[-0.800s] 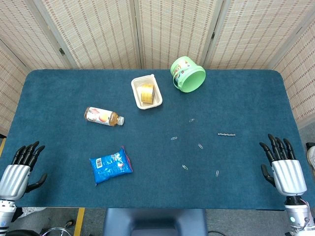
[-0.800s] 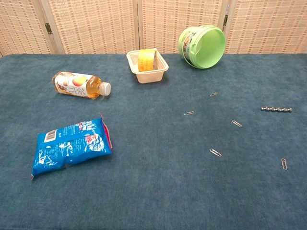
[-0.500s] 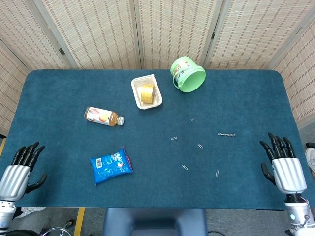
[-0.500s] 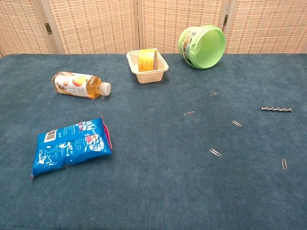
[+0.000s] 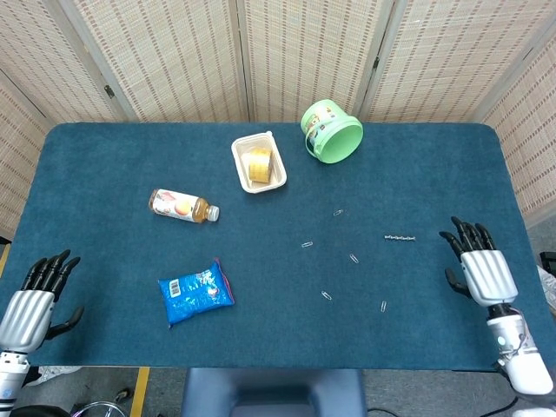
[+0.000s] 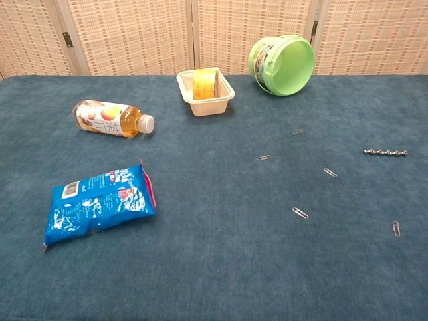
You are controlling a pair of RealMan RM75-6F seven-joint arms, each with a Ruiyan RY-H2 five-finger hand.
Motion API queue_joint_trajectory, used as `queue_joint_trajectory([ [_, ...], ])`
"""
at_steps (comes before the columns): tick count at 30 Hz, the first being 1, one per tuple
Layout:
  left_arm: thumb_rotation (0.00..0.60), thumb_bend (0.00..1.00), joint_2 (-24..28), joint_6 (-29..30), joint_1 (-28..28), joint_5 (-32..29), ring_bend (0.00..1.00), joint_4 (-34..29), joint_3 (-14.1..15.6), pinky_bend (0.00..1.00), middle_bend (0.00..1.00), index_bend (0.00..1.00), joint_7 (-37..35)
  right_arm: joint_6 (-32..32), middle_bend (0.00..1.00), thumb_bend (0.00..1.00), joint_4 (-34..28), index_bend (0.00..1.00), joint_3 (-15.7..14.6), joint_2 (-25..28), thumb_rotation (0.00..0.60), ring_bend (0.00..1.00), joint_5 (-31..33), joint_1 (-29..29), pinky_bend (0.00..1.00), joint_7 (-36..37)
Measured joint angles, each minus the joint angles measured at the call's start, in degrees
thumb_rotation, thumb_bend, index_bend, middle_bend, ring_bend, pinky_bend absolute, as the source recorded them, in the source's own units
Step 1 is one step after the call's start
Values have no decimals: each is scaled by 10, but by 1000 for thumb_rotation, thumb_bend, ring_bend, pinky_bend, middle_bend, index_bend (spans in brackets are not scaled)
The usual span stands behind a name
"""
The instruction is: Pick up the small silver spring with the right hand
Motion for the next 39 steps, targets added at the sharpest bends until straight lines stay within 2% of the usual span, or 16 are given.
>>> queue_joint_trajectory([
  [6,600,401,2,2,0,3,22,0,1,0,0,0,-8,-61,0,455,93,365,20,-51,600,0,28,51,0,35],
  [10,600,401,7,1,1,2,26,-1,2,0,0,0,-25,-101,0,455,160,399,28,-97,600,0,35,84,0,91],
  [14,600,401,9,7,2,11,26,1,4,0,0,0,-35,-124,0,454,221,402,28,-148,600,0,32,114,0,134],
  [21,600,402,9,10,3,15,26,3,6,0,0,0,-33,-134,0,454,270,402,19,-196,600,0,30,135,0,108],
  [39,600,402,2,10,2,8,23,4,3,0,0,0,-13,-157,0,454,365,402,19,-258,600,0,50,165,0,81],
])
